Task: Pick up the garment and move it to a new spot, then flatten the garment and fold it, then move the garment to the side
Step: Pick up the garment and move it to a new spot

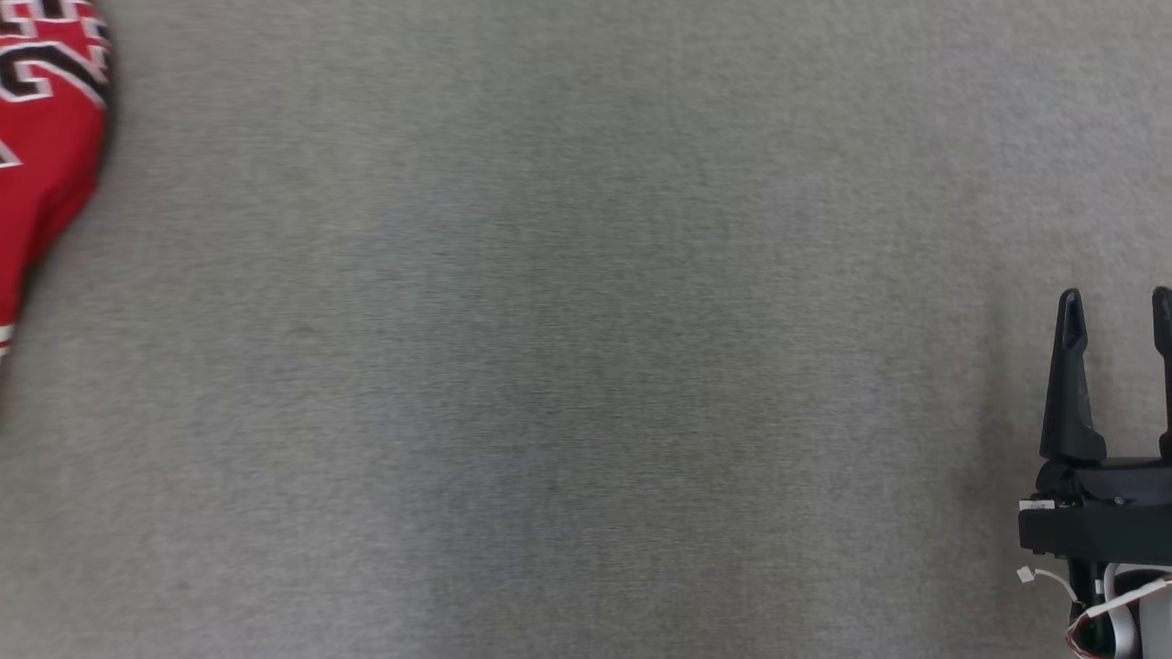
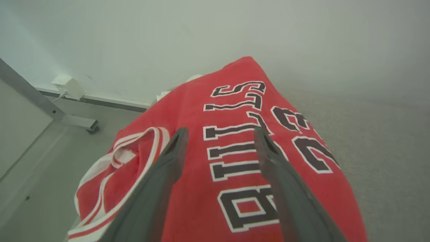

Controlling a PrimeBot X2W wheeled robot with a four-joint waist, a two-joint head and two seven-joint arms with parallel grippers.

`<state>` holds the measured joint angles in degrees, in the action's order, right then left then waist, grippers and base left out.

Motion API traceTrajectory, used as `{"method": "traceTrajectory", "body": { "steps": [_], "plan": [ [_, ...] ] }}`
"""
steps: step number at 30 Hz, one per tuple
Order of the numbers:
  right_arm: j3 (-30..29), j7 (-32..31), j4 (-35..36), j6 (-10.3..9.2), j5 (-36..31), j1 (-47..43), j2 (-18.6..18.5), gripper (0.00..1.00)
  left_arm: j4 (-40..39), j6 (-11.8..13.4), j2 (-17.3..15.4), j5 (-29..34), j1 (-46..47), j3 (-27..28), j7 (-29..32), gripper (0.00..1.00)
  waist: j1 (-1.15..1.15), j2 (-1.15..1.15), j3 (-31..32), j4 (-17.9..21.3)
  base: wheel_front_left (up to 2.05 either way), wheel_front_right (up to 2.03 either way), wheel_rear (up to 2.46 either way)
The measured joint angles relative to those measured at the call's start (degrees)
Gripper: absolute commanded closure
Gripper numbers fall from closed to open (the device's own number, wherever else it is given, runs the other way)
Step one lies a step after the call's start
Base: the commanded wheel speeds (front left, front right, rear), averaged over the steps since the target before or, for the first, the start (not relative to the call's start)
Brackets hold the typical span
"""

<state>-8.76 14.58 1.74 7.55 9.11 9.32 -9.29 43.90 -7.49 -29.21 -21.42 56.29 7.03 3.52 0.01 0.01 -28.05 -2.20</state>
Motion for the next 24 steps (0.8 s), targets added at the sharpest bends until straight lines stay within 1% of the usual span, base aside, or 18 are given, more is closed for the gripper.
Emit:
{"method": "traceTrajectory", "body": {
  "steps": [2, 6, 9, 10, 11, 12, 15, 20, 24],
  "plan": [
    [0.04, 0.01, 0.15, 0.0, -0.03, 0.18, 0.01, 0.0, 2.8, -0.02, -0.97, 0.13, 0.27, -1.65, 1.93, 0.0, 0.0, 0.0, -0.82, 1.12, 0.0, 0.0, 0.0],
    [0.07, 0.04, 0.14, 0.0, -0.04, 0.19, 0.05, 0.0, 8.05, -0.02, -1.55, -1.85, 1.45, -3.19, 6.01, 0.0, 0.0, 0.0, -1.95, 2.92, 0.0, 0.0, 0.0],
    [0.13, 0.07, 0.36, 0.0, -0.22, 0.34, 0.13, 0.0, 10.67, -0.02, -1.88, -2.9, 1.66, -4.16, 6.89, 0.0, -0.01, -0.01, -2.35, 3.83, 0.0, 0.0, 0.0],
    [0.24, 0.08, 0.47, 0.0, -0.35, 0.43, 0.22, 0.0, 11.05, -0.02, -2.13, -2.93, 1.66, -4.83, 6.7, 0.2, -0.01, -0.01, -2.4, 4.06, 0.0, 0.0, 0.0],
    [0.29, 0.1, 0.57, 0.0, -0.54, 0.49, 0.3, 0.0, 11.23, -0.01, -2.25, -2.91, 1.66, -5.36, 5.59, 0.64, -0.01, 0.0, -2.37, 4.19, 0.0, 0.0, 0.0],
    [0.25, 0.13, 0.6, 0.0, -0.55, 0.49, 0.31, 0.0, 11.4, -0.01, -2.3, -2.89, 1.66, -5.89, 4.36, 1.0, -0.01, 0.0, -2.26, 4.22, 0.0, 0.0, 0.0],
    [0.09, 0.15, 0.33, 0.0, -0.55, 0.35, 0.36, 0.0, 12.4, -0.02, -2.35, -2.65, 1.66, -7.38, 1.64, 1.0, -0.01, 0.0, -1.6, 4.02, 0.0, 0.0, 0.0],
    [1.35, 0.32, -0.76, 0.0, -0.38, 0.42, 0.68, 0.0, 14.57, -0.03, -3.33, -2.01, 2.52, -9.17, -2.04, 1.0, -0.01, -0.01, 0.19, 3.44, 0.0, 0.0, 0.0],
    [1.83, 0.38, -2.61, 0.0, 0.19, 0.37, 1.31, 0.0, 13.57, -0.02, -3.99, -1.94, 4.95, -11.39, -7.49, 1.0, -0.01, -0.01, 2.79, 2.96, 0.0, 0.0, 0.0]
  ]
}}
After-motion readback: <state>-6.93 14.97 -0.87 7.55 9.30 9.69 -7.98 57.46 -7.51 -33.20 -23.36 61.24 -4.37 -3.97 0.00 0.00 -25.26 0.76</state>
